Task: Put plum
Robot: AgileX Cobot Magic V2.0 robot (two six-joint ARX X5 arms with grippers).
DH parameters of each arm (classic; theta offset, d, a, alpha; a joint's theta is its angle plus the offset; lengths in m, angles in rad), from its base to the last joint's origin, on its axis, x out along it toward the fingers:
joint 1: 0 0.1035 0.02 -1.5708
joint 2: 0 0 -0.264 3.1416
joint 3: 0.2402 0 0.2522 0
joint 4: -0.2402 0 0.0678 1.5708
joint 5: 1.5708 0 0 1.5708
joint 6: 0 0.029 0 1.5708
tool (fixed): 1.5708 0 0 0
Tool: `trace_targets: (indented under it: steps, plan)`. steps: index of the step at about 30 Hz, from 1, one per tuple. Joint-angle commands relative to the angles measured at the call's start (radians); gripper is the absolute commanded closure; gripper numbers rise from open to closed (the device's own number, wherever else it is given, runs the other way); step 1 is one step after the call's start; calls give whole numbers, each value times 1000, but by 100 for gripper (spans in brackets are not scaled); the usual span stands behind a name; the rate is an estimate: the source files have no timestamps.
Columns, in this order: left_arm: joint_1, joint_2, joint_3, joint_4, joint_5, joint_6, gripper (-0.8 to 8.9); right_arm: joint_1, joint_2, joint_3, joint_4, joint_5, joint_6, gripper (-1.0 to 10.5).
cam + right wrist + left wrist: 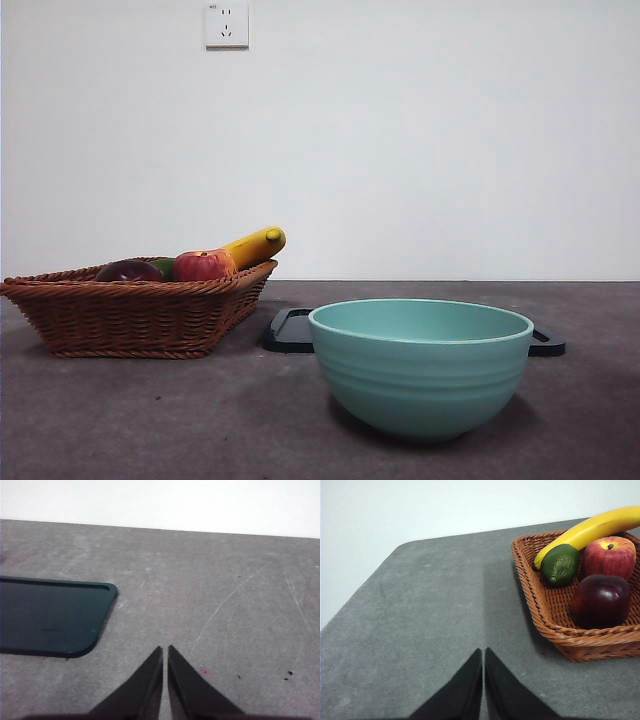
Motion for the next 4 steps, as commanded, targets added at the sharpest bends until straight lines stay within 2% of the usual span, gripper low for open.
trace_targets:
  steps: [1, 4]
  plan:
    - [3, -2, -21, -6, -2, -3, 807, -1, -3, -5, 11, 3, -4, 939]
    - [3, -2, -21, -6, -2, -3, 807, -1, -3, -5, 11, 3, -4, 939]
